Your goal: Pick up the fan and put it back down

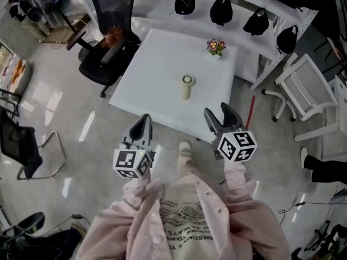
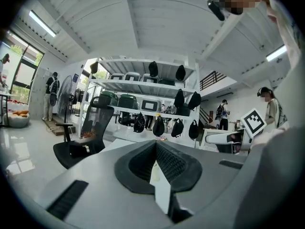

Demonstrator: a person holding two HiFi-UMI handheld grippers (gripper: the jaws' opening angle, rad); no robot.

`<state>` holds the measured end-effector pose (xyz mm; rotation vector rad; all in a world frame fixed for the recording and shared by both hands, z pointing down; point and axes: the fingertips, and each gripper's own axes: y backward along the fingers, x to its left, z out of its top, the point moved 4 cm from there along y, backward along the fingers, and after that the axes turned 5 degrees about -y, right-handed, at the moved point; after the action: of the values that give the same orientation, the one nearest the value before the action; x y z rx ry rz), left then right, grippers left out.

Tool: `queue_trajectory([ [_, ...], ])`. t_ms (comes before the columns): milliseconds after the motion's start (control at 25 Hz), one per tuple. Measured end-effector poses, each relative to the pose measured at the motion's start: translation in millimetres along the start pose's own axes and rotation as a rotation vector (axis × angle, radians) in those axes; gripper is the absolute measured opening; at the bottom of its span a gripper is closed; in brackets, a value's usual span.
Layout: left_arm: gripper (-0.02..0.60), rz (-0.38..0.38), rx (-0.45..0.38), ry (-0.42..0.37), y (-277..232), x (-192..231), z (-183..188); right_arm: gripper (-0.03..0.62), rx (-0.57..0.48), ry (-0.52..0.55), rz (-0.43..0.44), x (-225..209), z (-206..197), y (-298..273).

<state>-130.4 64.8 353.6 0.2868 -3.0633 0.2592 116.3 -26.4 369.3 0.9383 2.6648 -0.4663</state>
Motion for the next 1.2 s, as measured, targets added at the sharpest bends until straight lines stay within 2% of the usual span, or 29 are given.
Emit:
queue_trajectory([
  [320,0.002,-0.002,0.068,0.031,-79,29,-8,0.261,0.087,-0.032,0.014,-34,7,-84],
  [520,0.002,-0.004,0.102,0.085,-117,42,-20,0.261,0.156,-0.047,0.018,-51,-2,-123],
  [680,0.002,0.005,0.144,0.09,-142,53,-29,0.261,0.216,-0.079,0.024,-58,-13,-152],
  [1200,0.002,-0.032,0.235,0.145,-193,65,-55,0.261,0.331,-0.186,-0.009,-76,-45,-199],
])
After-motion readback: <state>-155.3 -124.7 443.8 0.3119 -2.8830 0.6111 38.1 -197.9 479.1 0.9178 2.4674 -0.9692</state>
